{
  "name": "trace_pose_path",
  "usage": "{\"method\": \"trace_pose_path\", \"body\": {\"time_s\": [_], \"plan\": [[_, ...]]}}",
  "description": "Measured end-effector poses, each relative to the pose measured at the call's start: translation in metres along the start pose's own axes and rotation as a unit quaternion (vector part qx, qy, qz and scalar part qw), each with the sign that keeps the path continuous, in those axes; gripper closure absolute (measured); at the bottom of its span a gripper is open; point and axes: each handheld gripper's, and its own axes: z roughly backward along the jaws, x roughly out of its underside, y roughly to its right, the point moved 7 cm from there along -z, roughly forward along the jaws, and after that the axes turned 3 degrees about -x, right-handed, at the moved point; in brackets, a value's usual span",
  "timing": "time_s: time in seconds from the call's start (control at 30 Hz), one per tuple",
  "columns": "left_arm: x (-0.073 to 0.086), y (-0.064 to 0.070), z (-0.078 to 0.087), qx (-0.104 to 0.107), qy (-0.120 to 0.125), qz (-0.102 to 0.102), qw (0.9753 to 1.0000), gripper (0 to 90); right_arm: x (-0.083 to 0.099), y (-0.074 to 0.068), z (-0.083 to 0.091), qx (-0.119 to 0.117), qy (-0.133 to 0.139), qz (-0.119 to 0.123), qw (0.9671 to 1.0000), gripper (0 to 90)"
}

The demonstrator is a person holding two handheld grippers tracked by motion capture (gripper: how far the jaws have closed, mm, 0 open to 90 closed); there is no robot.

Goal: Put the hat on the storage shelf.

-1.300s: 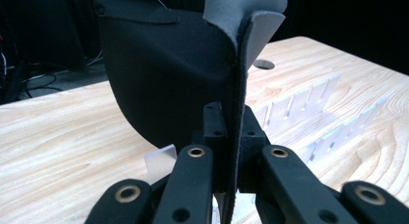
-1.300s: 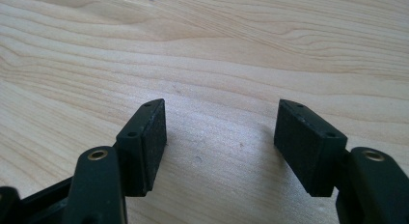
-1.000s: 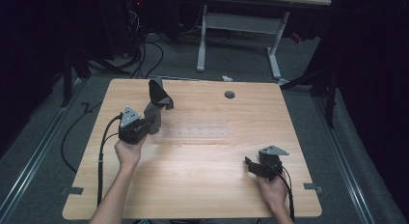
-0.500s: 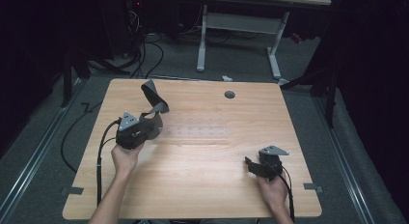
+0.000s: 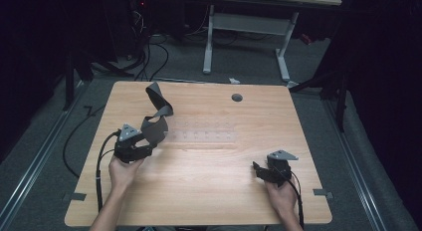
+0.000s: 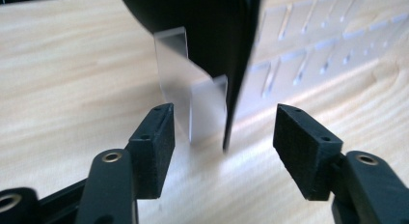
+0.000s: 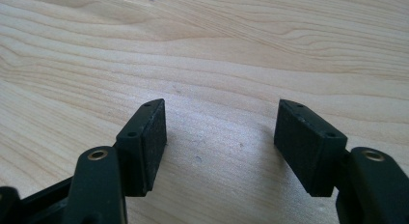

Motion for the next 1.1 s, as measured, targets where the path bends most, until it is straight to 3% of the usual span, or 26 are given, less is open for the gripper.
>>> {"method": "trace_pose_path", "body": {"time_s": [0.37, 0.7, 0.87, 1.1], "plan": [[0.030, -0.019, 0.020, -0.020, -0.022, 0.026, 0.9992, 38.3, 0.000, 0.000, 0.000, 0.000, 0.000, -0.001, 1.0000, 36.1], [0.055, -0.041, 0.018, -0.075, -0.037, 0.000, 0.9965, 37.4, 0.000, 0.000, 0.000, 0.000, 0.001, 0.001, 1.0000, 36.0], [0.059, -0.041, 0.018, -0.082, -0.030, -0.025, 0.9958, 35.6, 0.000, 0.000, 0.000, 0.000, 0.001, 0.000, 1.0000, 36.0], [0.060, -0.041, 0.018, -0.079, -0.033, -0.024, 0.9960, 31.9, 0.000, 0.000, 0.000, 0.000, 0.000, 0.000, 1.0000, 36.0]]}}
